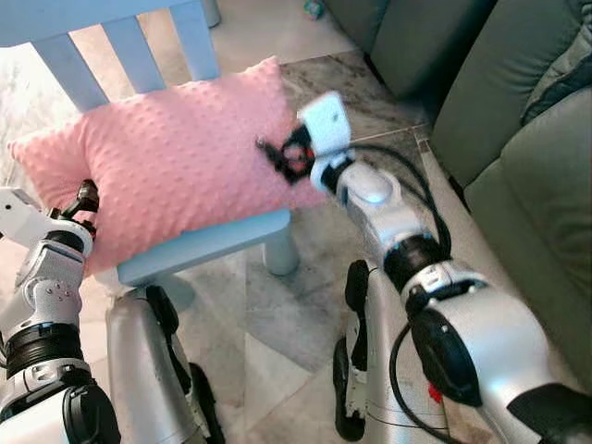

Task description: Move the pillow to the sofa

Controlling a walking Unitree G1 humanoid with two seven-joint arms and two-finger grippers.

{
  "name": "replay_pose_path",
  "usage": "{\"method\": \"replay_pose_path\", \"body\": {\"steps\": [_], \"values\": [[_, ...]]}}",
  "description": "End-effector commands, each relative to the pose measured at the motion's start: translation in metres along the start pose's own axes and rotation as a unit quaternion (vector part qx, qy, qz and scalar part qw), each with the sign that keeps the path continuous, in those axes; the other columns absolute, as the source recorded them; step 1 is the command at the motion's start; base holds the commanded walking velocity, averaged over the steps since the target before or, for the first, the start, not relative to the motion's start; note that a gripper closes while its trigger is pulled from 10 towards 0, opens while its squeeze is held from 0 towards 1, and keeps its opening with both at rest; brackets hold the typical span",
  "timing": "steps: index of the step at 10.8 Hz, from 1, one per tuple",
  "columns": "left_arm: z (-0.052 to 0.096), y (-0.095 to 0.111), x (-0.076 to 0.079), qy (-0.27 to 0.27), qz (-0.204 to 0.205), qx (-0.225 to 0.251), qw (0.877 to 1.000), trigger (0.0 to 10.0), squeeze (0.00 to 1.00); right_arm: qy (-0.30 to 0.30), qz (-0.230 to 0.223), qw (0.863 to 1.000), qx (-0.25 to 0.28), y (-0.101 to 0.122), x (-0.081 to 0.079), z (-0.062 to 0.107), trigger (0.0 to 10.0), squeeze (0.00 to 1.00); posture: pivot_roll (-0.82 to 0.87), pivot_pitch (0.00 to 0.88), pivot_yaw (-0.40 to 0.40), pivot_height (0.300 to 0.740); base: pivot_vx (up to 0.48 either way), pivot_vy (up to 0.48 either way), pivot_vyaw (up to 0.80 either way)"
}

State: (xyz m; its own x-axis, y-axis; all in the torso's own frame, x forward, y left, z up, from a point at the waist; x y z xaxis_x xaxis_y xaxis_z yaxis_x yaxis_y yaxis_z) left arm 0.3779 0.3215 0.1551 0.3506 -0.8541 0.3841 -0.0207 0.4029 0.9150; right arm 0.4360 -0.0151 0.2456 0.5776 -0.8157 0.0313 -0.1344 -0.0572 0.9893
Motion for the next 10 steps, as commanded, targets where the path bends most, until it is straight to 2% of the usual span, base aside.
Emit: {"method": "replay_pose_path", "body": {"steps": [1,2,3,4,5,6,7,8,10], "values": [[0.005,-0.028,-0.006,0.006,-0.008,-0.051,0.999,10.0,0.0,-0.035,-0.007,0.999,-0.04,-0.018,0.008,0.004,10.0,0.0,-0.09,0.454,-0.053,0.408,0.0,0.0,0.0],[0.005,-0.029,-0.006,0.006,-0.008,-0.052,0.999,10.0,0.0,-0.064,-0.021,0.997,-0.049,-0.024,0.018,0.007,10.0,0.0,-0.09,0.456,-0.05,0.408,0.0,0.0,0.0],[0.006,-0.029,-0.006,0.005,-0.009,-0.054,0.998,10.0,0.0,-0.087,-0.003,0.995,-0.056,-0.027,0.026,0.011,10.0,0.0,-0.07,0.458,-0.044,0.408,0.0,0.0,0.0],[0.007,-0.029,-0.006,0.004,-0.01,-0.055,0.998,10.0,0.0,-0.097,0.0,0.993,-0.066,-0.031,0.031,0.014,10.0,0.0,-0.06,0.46,-0.038,0.408,0.0,0.0,0.0],[0.007,-0.029,-0.006,-0.005,-0.011,-0.06,0.998,10.0,0.0,-0.089,-0.022,0.993,-0.08,-0.039,0.028,0.015,10.0,0.0,-0.05,0.462,-0.032,0.408,0.0,0.0,0.0],[0.008,-0.031,-0.003,-0.019,-0.016,-0.069,0.997,10.0,0.0,-0.071,-0.075,0.991,-0.088,-0.045,0.021,0.015,10.0,0.0,-0.04,0.464,-0.028,0.408,0.0,0.0,0.0],[0.01,-0.037,0.003,-0.048,-0.026,-0.087,0.995,10.0,0.0,-0.037,-0.164,0.981,-0.093,-0.052,0.006,0.013,10.0,0.0,-0.03,0.467,-0.024,0.408,0.0,0.0,0.0],[0.01,-0.038,0.005,-0.055,-0.028,-0.092,0.994,10.0,0.0,-0.027,-0.172,0.98,-0.096,-0.053,0.001,0.012,10.0,0.0,-0.02,0.468,-0.023,0.408,0.0,0.0,0.0],[0.008,-0.048,0.016,-0.078,-0.028,-0.119,0.989,10.0,0.0,0.035,-0.177,0.978,-0.109,-0.059,-0.028,0.007,10.0,0.0,-0.01,0.469,-0.015,0.408,0.0,0.0,0.0]]}}
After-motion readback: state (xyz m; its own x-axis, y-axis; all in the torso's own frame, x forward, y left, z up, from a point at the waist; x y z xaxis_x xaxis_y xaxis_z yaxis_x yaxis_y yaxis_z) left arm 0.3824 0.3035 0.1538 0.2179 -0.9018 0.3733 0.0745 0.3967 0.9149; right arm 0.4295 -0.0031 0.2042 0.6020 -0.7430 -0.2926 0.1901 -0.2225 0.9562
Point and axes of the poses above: a point about 5 cm out from each wrist's last joint towards the gripper, its own z axis pointing back from the gripper into the wrist, its own y axis along the axis of the wrist's last joint, x = y × z, the point moved 4 cm from there along -z, pointing out of the wrist towards the gripper, and after that the axes turned 14 degrees about -z, right-handed, at the moved point
